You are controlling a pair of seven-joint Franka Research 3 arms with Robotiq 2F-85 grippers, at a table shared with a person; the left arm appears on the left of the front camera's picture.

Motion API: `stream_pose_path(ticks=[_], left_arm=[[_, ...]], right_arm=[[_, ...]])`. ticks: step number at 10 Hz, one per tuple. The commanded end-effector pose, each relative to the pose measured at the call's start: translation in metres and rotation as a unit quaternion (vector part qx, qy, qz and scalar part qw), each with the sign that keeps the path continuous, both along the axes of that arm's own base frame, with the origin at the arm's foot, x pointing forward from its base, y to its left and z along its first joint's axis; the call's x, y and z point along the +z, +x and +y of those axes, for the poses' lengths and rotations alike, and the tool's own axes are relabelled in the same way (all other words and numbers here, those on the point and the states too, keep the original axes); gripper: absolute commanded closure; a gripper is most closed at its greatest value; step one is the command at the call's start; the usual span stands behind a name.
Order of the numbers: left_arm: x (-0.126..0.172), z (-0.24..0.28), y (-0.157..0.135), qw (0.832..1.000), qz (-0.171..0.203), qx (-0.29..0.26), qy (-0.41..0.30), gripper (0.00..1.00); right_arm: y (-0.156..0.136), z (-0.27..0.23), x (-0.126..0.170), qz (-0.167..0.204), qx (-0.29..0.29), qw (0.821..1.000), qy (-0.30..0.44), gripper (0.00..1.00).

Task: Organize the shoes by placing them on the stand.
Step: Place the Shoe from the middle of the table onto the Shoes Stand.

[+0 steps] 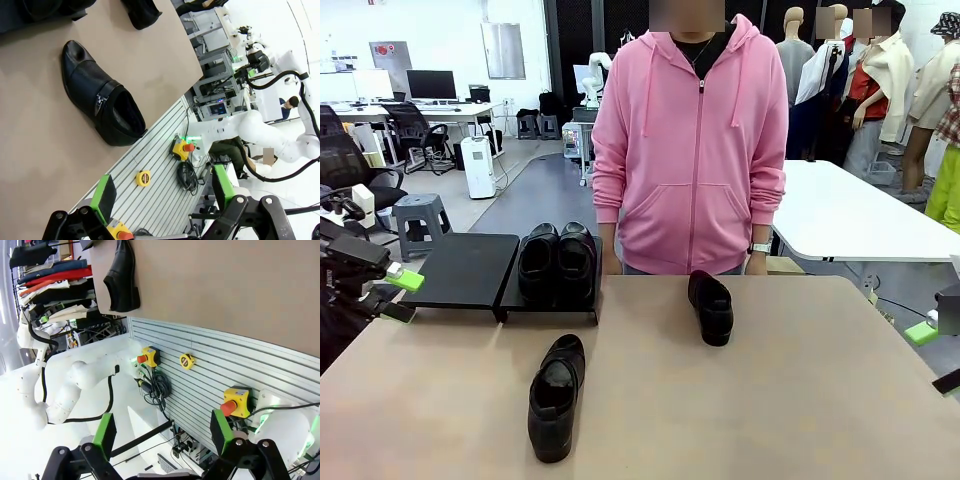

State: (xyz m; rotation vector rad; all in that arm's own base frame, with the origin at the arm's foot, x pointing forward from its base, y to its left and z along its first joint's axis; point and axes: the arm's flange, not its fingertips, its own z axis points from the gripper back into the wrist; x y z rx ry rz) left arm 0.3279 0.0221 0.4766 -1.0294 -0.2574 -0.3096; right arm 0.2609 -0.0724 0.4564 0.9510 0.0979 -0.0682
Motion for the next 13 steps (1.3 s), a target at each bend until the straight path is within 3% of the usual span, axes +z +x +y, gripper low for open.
stream_pose_path(ticks=[1,5,6,8,11,13], left_arm=[[-0.001,0.001,0.0,1.0,-0.009,-0.006,-0.006,0.0],[0.0,0.0,0.0,1.0,0.0,0.0,0.0,0.0],[0.011,-0.017,-0.009,0.993,0.079,0.073,0.044,0.0],[0.049,-0.116,-0.037,0.982,0.096,0.075,0.142,0.0],[0.043,-0.251,-0.009,0.938,0.167,0.094,0.29,0.0],[0.031,-0.303,0.011,0.909,0.175,0.151,0.348,0.0]], right_arm=[[0.001,0.002,0.004,0.008,-0.008,1.0,0.009,0.0],[0.001,0.002,0.004,0.008,-0.008,1.0,0.009,0.0],[0.001,0.002,0.004,0.008,-0.008,1.0,0.009,0.0],[0.001,0.002,0.004,0.008,-0.008,1.0,0.009,0.0],[0.001,0.002,0.004,0.008,-0.008,1.0,0.009,0.0],[0.001,0.002,0.004,0.008,-0.008,1.0,0.009,0.0]])
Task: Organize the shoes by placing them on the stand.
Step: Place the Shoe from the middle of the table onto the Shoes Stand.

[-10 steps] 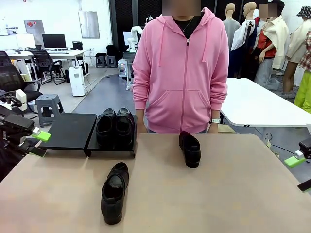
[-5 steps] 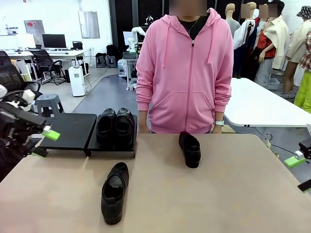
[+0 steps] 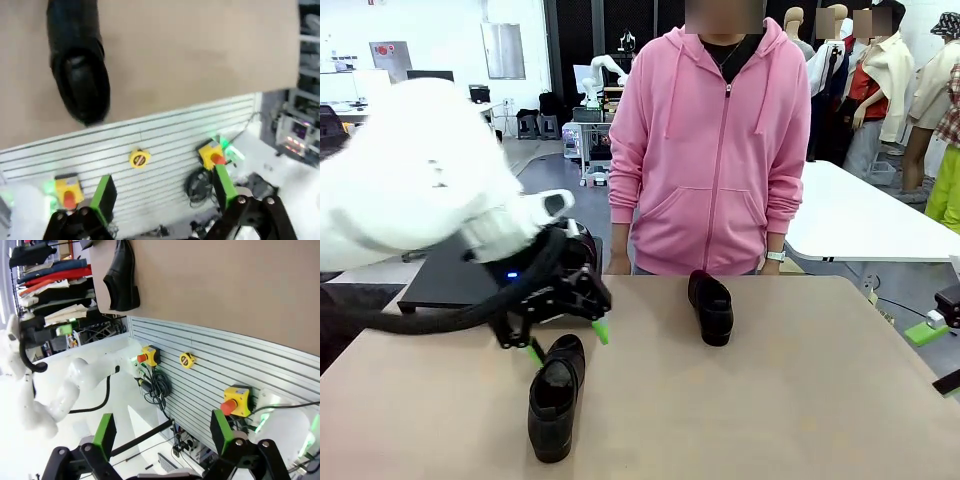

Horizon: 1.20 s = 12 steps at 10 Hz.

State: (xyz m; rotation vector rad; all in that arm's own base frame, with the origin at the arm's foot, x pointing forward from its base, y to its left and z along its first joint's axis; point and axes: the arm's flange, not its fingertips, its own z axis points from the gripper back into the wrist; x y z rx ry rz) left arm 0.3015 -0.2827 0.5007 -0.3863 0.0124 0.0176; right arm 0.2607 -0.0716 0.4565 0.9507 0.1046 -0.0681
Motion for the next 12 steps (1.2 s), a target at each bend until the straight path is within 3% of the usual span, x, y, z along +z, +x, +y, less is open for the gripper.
stream_pose_path(ticks=[1,4,8,10,11,12], left_arm=[[-0.001,-0.014,0.046,0.997,-0.003,0.053,0.053,0.0],[-0.04,-0.028,0.059,0.992,-0.009,0.086,0.094,0.0],[-0.131,-0.044,0.066,0.986,-0.007,0.104,0.132,0.0],[-0.153,-0.047,0.068,0.979,-0.018,0.121,0.16,0.0],[-0.153,-0.049,0.068,0.976,-0.025,0.129,0.175,0.35],[-0.152,-0.048,0.068,0.976,-0.033,0.13,0.173,0.95]], right_arm=[[0.001,0.001,0.004,0.005,-0.01,1.0,0.009,0.0],[0.001,0.001,0.004,0.005,-0.01,1.0,0.009,0.0],[0.001,0.001,0.004,0.005,-0.01,1.0,0.009,0.0],[0.001,0.001,0.004,0.005,-0.01,1.0,0.009,0.0],[0.001,0.001,0.004,0.005,-0.01,1.0,0.009,0.0],[0.001,0.001,0.004,0.005,-0.01,1.0,0.009,0.0]])
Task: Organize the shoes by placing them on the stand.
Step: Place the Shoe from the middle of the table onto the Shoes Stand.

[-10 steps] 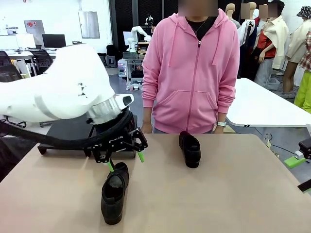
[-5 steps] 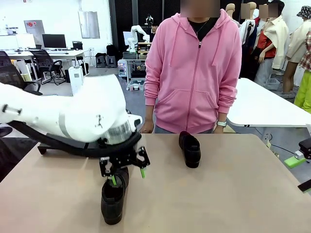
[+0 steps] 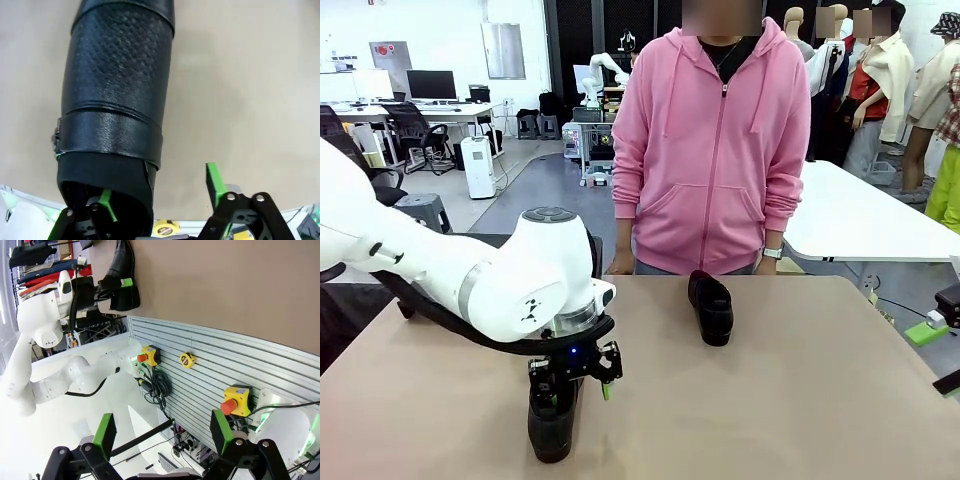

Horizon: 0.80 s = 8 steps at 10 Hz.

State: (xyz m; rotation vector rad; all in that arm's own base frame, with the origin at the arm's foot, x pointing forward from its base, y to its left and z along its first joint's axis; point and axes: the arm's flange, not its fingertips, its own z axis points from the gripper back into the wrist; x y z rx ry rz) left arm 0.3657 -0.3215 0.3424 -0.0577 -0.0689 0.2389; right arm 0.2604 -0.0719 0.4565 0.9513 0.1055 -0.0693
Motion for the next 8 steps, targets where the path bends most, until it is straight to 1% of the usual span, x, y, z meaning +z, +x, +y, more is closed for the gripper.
stream_pose_path(ticks=[1,5,8], left_arm=[[0.0066,-0.0104,0.0046,1.0,-0.017,0.013,0.012,1.0],[0.0041,-0.0074,0.0017,1.0,-0.006,0.019,0.007,1.0],[0.0053,-0.0032,0.0011,1.0,-0.005,0.026,0.005,1.0]], right_arm=[[0.0016,0.0015,0.0042,0.004,-0.01,1.0,0.009,0.0],[0.0016,0.0015,0.0042,0.004,-0.01,1.0,0.009,0.0],[0.0016,0.0015,0.0042,0.004,-0.01,1.0,0.009,0.0]])
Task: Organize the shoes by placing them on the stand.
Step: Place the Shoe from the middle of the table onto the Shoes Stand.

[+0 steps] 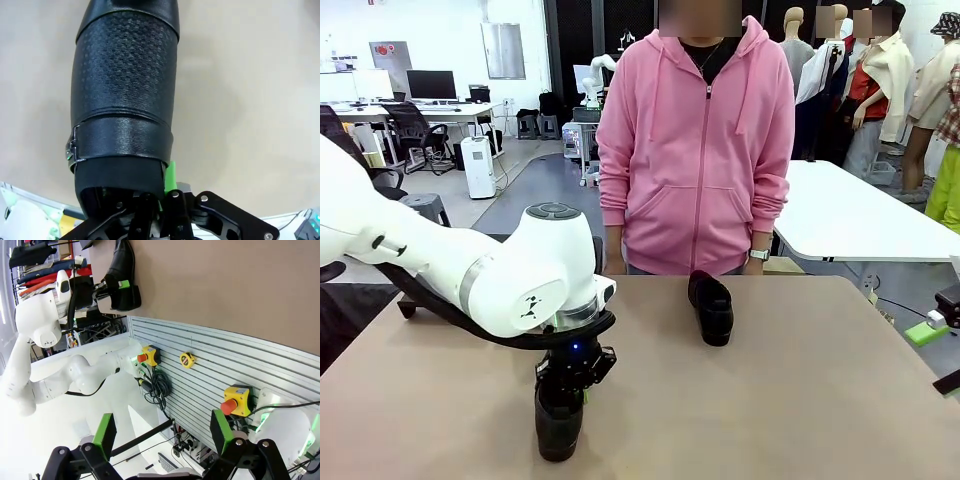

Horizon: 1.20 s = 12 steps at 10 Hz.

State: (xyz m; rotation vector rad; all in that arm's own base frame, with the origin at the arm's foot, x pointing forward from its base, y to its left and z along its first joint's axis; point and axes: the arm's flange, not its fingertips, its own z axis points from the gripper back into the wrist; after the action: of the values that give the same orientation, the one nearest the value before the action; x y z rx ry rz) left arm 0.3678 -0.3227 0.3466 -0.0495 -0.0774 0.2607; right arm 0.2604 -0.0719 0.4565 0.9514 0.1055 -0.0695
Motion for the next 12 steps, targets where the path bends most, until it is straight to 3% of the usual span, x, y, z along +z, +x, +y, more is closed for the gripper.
stream_pose_path(ticks=[1,3,4,5,7,10,11,12], left_arm=[[0.002,0.0,-0.002,1.0,0.0,0.014,-0.002,1.0],[0.025,0.0,-0.024,1.0,-0.013,-0.004,-0.019,1.0],[0.05,0.001,-0.049,0.998,-0.025,-0.047,-0.04,1.0],[0.077,0.011,-0.071,0.991,-0.034,-0.125,-0.037,1.0],[0.125,0.068,-0.103,0.978,-0.092,-0.182,-0.029,1.0],[0.129,0.203,-0.101,0.987,-0.146,-0.064,0.014,1.0],[0.119,0.239,-0.1,0.992,-0.118,-0.05,0.01,1.0],[0.111,0.259,-0.105,0.992,-0.118,-0.036,-0.017,1.0]], right_arm=[[0.002,0.002,0.004,0.004,-0.01,1.0,0.009,0.0],[0.002,0.002,0.004,0.004,-0.01,1.0,0.009,0.0],[0.002,0.002,0.004,0.004,-0.01,1.0,0.009,0.0],[0.002,0.002,0.004,0.004,-0.01,1.0,0.009,0.0],[0.002,0.002,0.004,0.004,-0.01,1.0,0.009,0.0],[0.002,0.002,0.004,0.004,-0.01,1.0,0.009,0.0],[0.002,0.002,0.004,0.004,-0.01,1.0,0.009,0.0],[0.002,0.002,0.004,0.004,-0.01,1.0,0.009,0.0]])
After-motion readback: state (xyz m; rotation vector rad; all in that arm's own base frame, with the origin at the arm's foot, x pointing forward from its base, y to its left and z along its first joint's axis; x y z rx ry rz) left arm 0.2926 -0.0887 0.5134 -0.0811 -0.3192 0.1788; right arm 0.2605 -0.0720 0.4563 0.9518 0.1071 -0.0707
